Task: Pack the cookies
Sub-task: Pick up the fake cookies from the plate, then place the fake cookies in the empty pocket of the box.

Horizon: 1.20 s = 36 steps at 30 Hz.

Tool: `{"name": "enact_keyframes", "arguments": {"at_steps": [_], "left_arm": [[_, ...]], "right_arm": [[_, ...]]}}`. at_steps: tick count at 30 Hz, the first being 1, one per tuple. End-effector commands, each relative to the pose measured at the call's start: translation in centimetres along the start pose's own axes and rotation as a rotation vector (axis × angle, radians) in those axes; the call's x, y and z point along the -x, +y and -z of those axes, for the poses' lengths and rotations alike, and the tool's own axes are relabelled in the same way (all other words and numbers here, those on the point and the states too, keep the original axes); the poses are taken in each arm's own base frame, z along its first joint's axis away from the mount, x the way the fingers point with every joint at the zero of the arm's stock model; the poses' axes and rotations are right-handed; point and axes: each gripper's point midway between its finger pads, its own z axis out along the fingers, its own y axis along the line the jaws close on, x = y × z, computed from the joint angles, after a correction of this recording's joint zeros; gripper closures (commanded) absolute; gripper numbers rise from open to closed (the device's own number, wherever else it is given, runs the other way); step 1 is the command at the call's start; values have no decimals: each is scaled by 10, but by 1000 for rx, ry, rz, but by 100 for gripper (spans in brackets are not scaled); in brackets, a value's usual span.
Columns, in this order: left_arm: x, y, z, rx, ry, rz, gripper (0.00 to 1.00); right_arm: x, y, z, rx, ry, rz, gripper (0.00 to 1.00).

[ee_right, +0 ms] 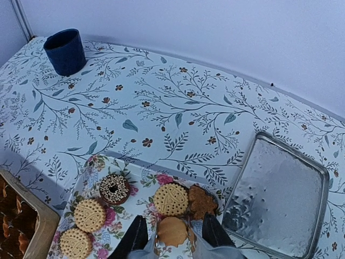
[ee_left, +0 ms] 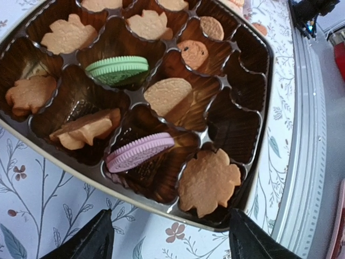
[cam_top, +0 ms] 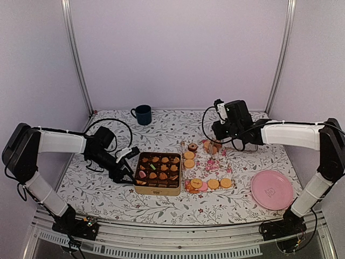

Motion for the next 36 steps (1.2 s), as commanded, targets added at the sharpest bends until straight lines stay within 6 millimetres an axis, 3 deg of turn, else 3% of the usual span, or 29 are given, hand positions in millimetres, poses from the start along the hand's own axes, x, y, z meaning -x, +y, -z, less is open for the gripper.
{"name": "enact_keyframes", "arguments": {"at_steps": [1, 5, 9, 16, 23, 27, 36], "left_arm": [[4, -11, -3, -58, -16, -24, 27], [9, -19, -3, -111, -36, -23, 26], [14, -26, -1, -156, -59, -29, 26], [21, -38, 2, -227, -96, -30, 26], [22, -42, 5, -234, -99, -49, 26], [20, -34, 15, -184, -99, -55, 26], [9, -7, 22, -62, -67, -32, 28]], "right_arm": [[31, 11, 30, 77, -79, -31, 100], [42, 38, 57, 142, -110, -18, 100], [48, 78, 87, 222, -135, -2, 100], [57, 175, 136, 417, -166, 20, 100], [46, 253, 148, 552, -133, 56, 100], [33, 275, 145, 566, -106, 97, 100], [19, 287, 139, 566, -89, 148, 97]]}}
